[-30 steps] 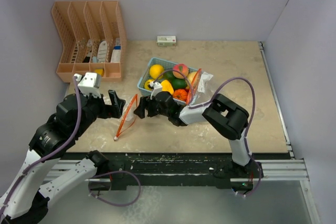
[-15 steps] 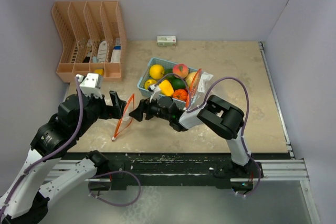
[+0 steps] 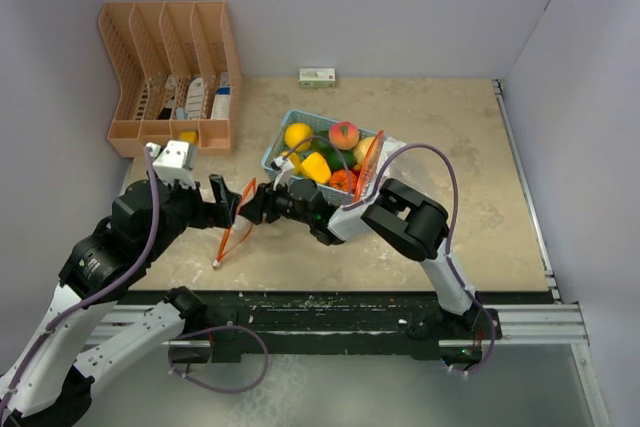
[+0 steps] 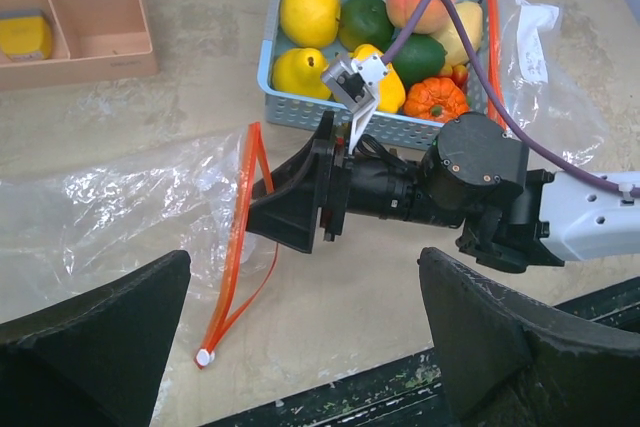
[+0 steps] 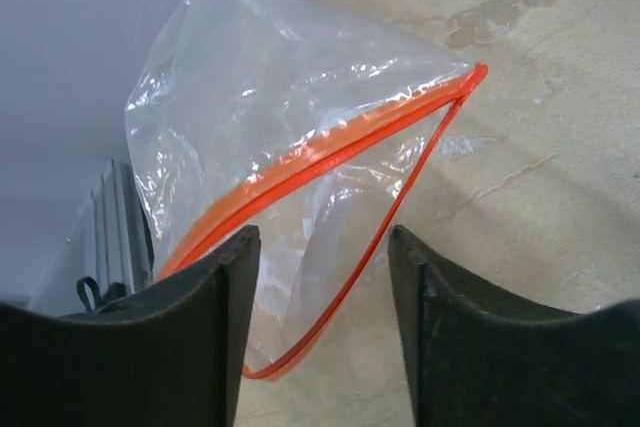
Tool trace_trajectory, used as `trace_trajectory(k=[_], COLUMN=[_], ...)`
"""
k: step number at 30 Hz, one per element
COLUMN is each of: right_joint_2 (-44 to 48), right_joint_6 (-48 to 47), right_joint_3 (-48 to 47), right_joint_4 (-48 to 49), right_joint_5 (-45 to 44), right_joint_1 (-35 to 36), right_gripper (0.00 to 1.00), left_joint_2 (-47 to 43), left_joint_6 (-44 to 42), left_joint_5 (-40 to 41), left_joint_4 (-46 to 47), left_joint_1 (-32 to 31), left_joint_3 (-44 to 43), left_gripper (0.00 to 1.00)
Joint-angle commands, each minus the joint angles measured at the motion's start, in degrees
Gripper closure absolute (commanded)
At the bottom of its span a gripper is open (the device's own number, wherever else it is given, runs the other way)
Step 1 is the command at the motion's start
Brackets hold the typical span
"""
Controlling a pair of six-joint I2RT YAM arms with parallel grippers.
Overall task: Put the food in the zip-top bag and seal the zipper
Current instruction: Pick up the zipper food storage bag at the center of the board, then open the zipper of the food storage bag.
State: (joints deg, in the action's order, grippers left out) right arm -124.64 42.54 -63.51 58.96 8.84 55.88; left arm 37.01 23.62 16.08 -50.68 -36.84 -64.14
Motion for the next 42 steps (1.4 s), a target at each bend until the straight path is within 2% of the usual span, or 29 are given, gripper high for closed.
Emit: trace_trajectory(k=[1,3,6,10,13,16,20,26,32,42], right_joint_2=[0.13,1.08,5.57,15.51,20.38,22.54,23.09,24.89,28.28,30.83], right_joint_6=[-0.02,0.23,-1.42,-6.88,-8.72,-10.5,-11.18,-10.73,-10.32,-8.78], right_joint_3=[-2.48,-1.75,0.11,-2.19,-8.0,-14.58,-20.69,-23.42,-22.54,-23.73], right_joint_4=[1.67,0.93,-3.05,-18.37,-34.8,-47.85,-56.46,-60.13,-62.05,-64.83], right_joint_5=[0.59,0.39,-1.14,-8.22,-15.03,-19.81,-22.04,-22.24,-20.06,-17.82], right_joint_1=[0.37,0.36,0.33,0.38,0.39,0.46,0.81,1.66,2.03,2.27], right_gripper=[0.55,0.76,1.0,1.0,1.0,1.0,1.0,1.0,1.0,1.0], left_joint_2=[-1.32,-1.87,-2.01,-0.37,0.94,1.87,4.4,5.68,2.81,4.55], left_joint_6=[0.59,0.55,0.51,0.44,0.8,1.03,1.12,1.07,-0.32,0.81], left_joint_5=[-1.25,-1.38,-1.4,-1.78,-1.75,-1.47,-1.19,3.34,8.32,6.34], left_joint_4=[2.15,2.42,2.39,1.71,1.46,2.03,3.0,3.04,9.8,18.38], left_joint_1=[-0.17,-0.24,-0.24,-0.25,-0.24,-0.23,-0.24,-0.24,-0.23,-0.22], left_joint_3=[-0.38,-0.31,-0.36,-0.14,-0.07,0.27,1.02,1.63,6.27,10.88], left_gripper=[0.01,0.01,0.01,0.01,0.01,0.05,0.09,0.06,0.08,0.14])
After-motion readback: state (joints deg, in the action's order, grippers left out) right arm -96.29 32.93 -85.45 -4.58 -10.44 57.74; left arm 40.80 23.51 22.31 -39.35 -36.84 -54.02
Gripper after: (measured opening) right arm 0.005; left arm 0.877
